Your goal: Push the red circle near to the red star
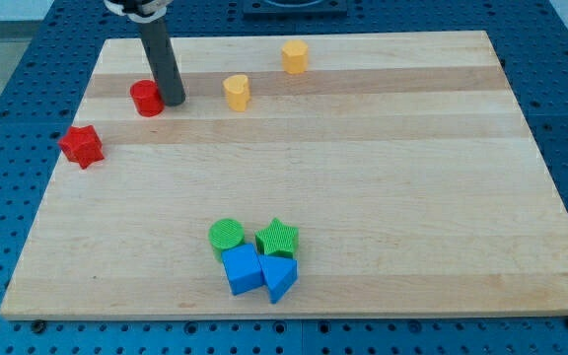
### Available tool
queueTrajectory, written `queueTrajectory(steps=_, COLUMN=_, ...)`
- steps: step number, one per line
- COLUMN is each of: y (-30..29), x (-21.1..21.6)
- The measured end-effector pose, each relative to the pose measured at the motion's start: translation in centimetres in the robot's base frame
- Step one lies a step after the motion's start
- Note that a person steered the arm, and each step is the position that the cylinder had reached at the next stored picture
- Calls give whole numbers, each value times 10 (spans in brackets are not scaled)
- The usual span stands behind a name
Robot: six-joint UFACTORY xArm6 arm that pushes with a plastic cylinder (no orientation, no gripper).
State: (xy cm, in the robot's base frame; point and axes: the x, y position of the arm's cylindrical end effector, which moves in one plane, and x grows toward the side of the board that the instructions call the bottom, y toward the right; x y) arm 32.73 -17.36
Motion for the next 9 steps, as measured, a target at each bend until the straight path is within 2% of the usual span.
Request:
queueTrajectory(steps=1, y=24, x=-20)
queueTrajectory(steps=2, y=10, x=-33)
queueTrajectory(steps=4, y=-69, x=7)
queueTrajectory(steps=6, y=-19, x=14)
queueTrajectory(steps=7, y=-20, x=29)
queueTrajectory(steps=9, y=-33, x=32)
